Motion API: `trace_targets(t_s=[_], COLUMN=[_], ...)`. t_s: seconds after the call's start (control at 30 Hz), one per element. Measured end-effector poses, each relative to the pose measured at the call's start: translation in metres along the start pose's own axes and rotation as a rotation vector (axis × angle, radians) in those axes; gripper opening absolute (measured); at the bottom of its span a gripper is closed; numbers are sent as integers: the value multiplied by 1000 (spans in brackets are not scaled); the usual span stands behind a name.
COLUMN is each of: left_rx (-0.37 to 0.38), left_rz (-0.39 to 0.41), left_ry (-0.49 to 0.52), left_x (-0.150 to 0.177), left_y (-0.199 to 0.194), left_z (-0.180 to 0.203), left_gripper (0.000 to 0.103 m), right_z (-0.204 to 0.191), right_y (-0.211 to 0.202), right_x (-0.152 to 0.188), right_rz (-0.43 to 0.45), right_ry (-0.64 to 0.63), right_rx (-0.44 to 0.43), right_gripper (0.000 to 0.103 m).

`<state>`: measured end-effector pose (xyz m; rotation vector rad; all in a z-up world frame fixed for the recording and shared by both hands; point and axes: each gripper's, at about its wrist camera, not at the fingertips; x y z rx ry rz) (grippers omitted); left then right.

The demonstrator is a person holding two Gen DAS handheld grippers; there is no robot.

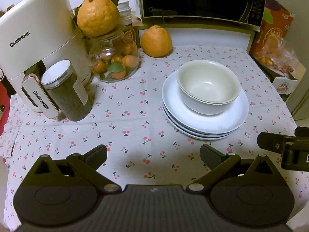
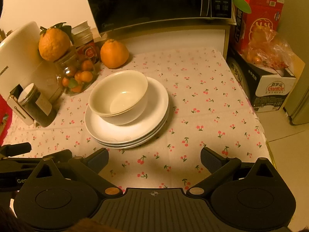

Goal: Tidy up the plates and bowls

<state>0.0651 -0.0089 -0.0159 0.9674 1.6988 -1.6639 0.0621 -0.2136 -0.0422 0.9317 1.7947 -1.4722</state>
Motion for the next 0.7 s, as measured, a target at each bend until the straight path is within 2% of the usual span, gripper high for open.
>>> trace_targets(t_s=[0.7], left_rx=[12], left_rz=[-11], left_ry=[10], left_x=[3], left_y=[1], left_z=[2], left_gripper=[103], right_z=[0], right_y=[4], right_x=[3], right_rz=[-20], right_ry=[1], right_rx=[5], right_gripper=[102])
Point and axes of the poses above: each gripper's, at about its wrist camera, not at the fingertips, and y roughly the way its jaws point, z to its right, x to its underside, and after that the axes turned 15 degrees about z, right-handed
